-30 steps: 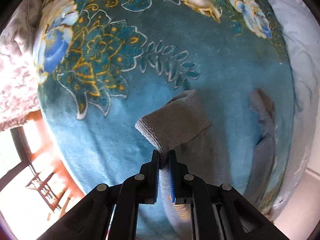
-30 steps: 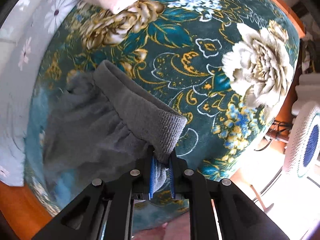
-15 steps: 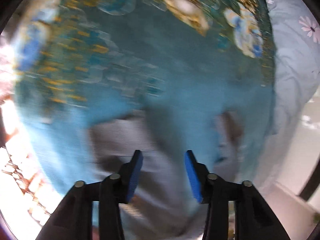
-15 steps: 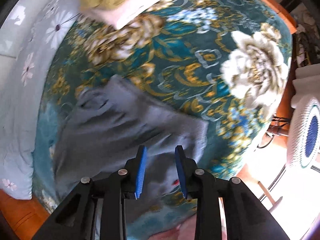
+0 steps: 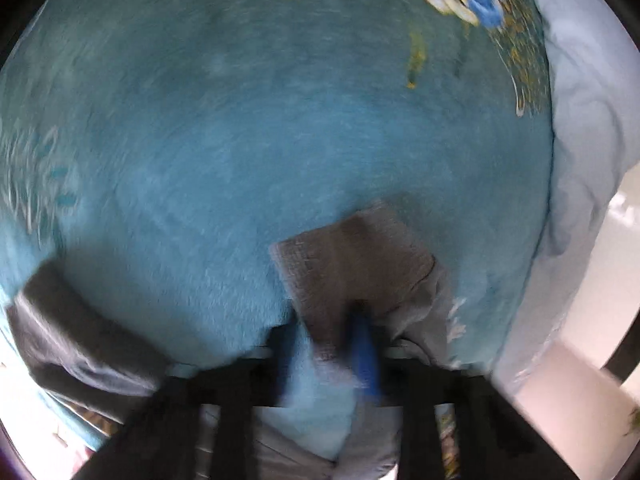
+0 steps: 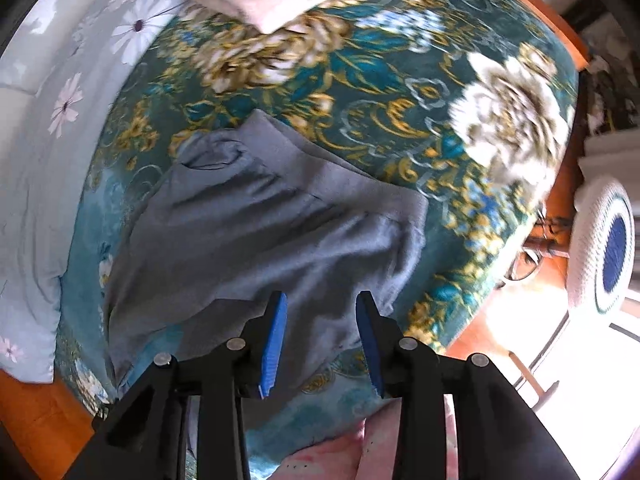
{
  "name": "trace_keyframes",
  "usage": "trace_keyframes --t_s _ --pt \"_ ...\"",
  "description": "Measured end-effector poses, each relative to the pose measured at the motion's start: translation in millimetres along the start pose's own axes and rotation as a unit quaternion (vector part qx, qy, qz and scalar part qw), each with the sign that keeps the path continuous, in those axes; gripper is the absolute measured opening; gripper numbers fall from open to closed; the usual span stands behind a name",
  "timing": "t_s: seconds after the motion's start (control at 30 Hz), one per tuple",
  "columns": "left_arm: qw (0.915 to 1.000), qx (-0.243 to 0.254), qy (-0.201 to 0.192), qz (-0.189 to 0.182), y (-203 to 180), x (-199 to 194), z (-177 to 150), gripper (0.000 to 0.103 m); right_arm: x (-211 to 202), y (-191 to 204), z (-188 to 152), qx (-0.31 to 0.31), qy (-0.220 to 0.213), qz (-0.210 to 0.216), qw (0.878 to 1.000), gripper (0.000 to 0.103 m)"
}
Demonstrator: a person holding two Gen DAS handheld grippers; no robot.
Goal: Fold clothes
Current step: 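Lay the sweatpants flat on the blanket and open both grippers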
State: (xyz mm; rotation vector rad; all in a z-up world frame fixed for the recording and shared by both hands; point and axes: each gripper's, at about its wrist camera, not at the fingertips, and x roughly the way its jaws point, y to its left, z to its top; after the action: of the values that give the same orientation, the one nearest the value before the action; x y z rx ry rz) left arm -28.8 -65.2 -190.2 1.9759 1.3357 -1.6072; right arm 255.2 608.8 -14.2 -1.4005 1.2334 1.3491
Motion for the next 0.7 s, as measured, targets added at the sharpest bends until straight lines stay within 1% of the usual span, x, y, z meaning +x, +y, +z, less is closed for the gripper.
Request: trace_keyframes --t_s 0.07,0.1,0.13,0.17,0.23,0.27,0.33,0.37,0.4,0.43,0.47,0.53,0.6,0.67,0.7 --pt "0.9983 0.054 -0.015 0.012 -21.4 -9.5 0.9 0.010 1.4 -3.8 -3.5 0.013 0.004 -0.007 1.000 0.037" --pt "0.9955 0.091 -0.027 0.004 -36.0 -19.8 0.7 0.010 2.0 -3.0 -4.7 0.015 0.005 -0.009 1.000 0.037" --pt "0.9911 0.125 -0.040 -0.022 -50.9 -33.7 1.8 0.010 2.5 -1.8 -5.8 0.016 0.006 -0.010 1.000 0.037" --pt "0.9863 0.147 -0.051 -0.054 -61.1 -47.4 3.5 0.010 2.6 0.4 -6.5 0.014 0.007 -0.010 1.000 0.037" --pt "0.9746 0.171 -0.077 -0.122 -68.7 -82.5 3.3 0.008 3.2 6.6 -8.3 0.005 0.007 -0.009 1.000 0.037" --pt "0.9716 0.174 -0.085 -0.136 -67.7 -93.0 6.6 0.008 3.6 10.1 -9.3 -0.001 0.006 -0.009 1.000 0.037" --pt "0.9760 0.164 -0.092 -0.110 -57.4 -93.8 21.1 0.008 5.3 16.6 -11.4 -0.013 0.008 -0.008 1.000 0.037" --pt "0.9806 0.151 -0.086 -0.090 -49.8 -87.9 28.3 0.008 6.4 18.4 -12.4 -0.016 0.009 -0.008 1.000 0.037" --pt "0.9877 0.127 -0.067 -0.062 -38.7 -73.5 35.3 0.008 8.1 19.7 -13.5 -0.020 0.011 -0.007 1.000 0.037" --pt "0.9929 0.103 -0.049 -0.034 -27.6 -59.1 42.3 0.008 9.8 20.3 -14.4 -0.022 0.013 -0.008 1.000 0.037" --pt "0.9960 0.081 -0.035 -0.015 -18.4 -48.6 47.3 0.008 10.6 20.4 -14.9 -0.023 0.014 -0.008 1.000 0.037" --pt "0.9986 0.047 -0.023 -0.004 -5.5 -41.1 50.2 0.011 8.7 18.7 -14.4 -0.021 0.012 -0.005 1.000 0.037" --pt "0.9990 0.033 -0.025 -0.019 0.9 -49.0 46.6 0.015 5.4 16.3 -13.3 -0.017 0.008 0.000 1.000 0.037" --pt "0.9988 0.025 -0.027 -0.031 4.8 -59.9 44.1 0.026 1.8 13.6 -9.9 -0.012 0.001 0.005 1.000 0.037" --pt "0.9984 0.024 -0.032 -0.040 8.7 -70.0 42.4 0.027 1.1 12.3 -8.4 -0.008 -0.001 0.010 1.000 0.037"
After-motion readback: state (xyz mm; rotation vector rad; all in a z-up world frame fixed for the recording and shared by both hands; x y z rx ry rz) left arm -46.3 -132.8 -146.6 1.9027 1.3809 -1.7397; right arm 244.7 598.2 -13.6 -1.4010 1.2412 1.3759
